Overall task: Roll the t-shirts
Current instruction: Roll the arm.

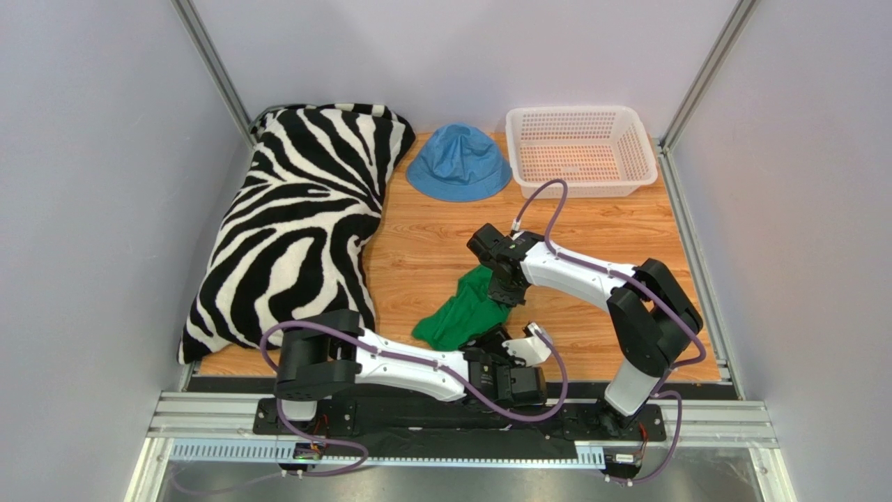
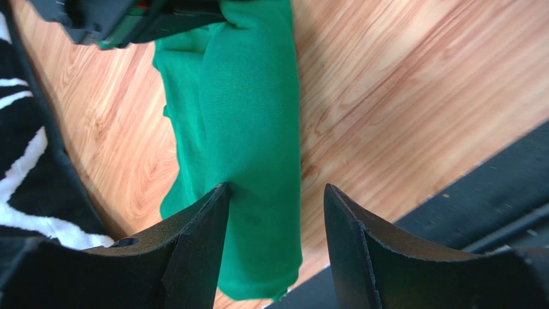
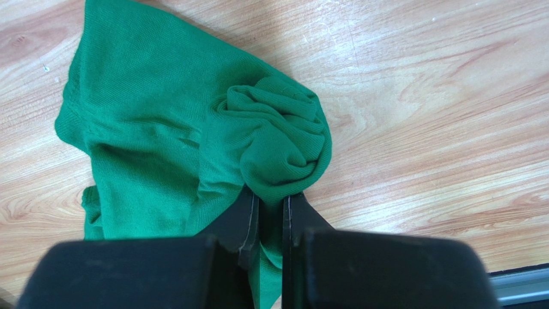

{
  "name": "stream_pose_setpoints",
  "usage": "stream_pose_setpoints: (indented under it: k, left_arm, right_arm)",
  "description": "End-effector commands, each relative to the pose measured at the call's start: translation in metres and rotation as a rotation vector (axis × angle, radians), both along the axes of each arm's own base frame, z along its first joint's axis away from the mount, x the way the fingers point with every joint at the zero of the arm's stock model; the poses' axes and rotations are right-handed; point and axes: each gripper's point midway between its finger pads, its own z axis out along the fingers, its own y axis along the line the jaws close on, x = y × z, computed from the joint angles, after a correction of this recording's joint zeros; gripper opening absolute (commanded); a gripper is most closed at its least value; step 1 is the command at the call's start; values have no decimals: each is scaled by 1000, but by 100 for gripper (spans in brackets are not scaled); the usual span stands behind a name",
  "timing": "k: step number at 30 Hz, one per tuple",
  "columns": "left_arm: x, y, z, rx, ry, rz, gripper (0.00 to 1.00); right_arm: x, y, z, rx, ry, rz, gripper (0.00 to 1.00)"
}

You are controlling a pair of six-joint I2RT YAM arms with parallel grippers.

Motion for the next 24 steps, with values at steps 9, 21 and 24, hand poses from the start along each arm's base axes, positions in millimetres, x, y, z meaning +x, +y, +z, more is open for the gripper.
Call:
stream_pose_setpoints:
  k: [9, 21, 24]
  left_arm:
    - [14, 10, -15, 129, -104, 79, 61]
    - [10, 6, 1, -192, 143, 65, 0]
    - [5, 3, 12, -307, 252, 45, 0]
  right_arm:
    - [-22, -17, -19, -59, 98, 8, 0]
    - [-16, -15, -4, -5, 11, 28, 27]
    - [-10, -13, 9, 41, -64, 32, 63]
